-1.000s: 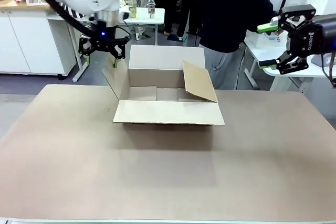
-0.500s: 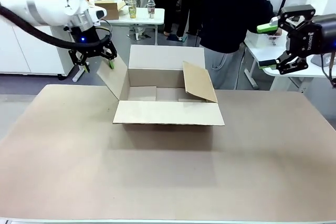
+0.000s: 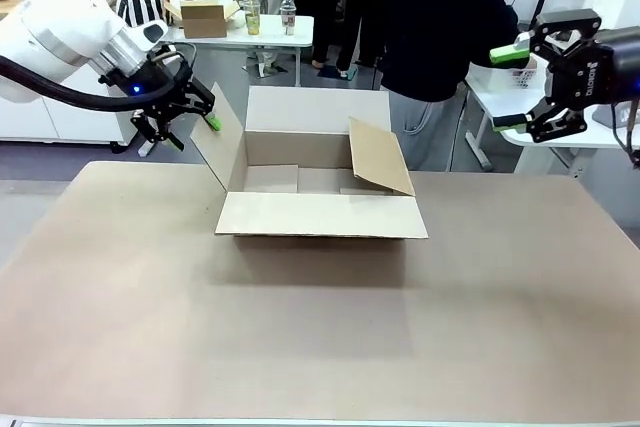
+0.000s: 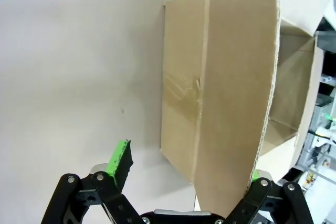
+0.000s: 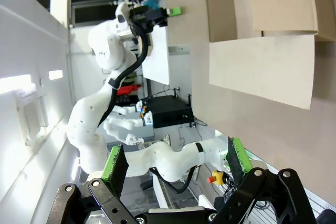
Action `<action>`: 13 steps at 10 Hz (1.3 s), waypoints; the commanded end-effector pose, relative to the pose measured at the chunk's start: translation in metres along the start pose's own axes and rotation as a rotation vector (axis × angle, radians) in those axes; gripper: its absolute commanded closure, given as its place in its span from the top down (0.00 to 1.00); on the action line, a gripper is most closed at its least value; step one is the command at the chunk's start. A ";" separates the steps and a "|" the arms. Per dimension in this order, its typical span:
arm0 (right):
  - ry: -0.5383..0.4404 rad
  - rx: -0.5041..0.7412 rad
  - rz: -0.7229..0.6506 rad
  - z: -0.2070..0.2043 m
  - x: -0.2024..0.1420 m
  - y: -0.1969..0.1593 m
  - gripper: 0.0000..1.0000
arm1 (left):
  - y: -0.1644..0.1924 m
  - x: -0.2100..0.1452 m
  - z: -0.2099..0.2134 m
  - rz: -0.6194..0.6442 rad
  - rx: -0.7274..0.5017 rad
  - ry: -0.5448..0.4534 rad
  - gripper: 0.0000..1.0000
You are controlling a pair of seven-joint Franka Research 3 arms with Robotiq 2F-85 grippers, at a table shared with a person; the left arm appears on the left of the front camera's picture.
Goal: Pack the gift set into the box.
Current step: Place both hands on the side flaps of the Package Box and spread them outward.
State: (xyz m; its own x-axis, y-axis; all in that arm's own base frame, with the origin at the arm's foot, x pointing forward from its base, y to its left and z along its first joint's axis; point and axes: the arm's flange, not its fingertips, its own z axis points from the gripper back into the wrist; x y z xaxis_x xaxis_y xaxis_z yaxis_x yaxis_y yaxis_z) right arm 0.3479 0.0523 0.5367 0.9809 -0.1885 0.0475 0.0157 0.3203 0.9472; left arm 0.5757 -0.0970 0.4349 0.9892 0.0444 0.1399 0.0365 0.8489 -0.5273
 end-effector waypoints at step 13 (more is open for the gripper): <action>-0.006 -0.951 0.385 -0.217 0.069 0.080 1.00 | -0.009 -0.001 -0.004 0.005 0.078 0.002 1.00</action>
State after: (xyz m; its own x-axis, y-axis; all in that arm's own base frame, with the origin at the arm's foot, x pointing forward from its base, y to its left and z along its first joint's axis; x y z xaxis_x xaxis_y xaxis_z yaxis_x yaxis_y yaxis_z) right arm 0.4505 0.2641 0.5402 0.9367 0.1203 0.3289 -0.2115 0.9429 0.2572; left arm 0.5759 -0.1076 0.4345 0.9902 0.0343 0.1354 0.0340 0.8809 -0.4720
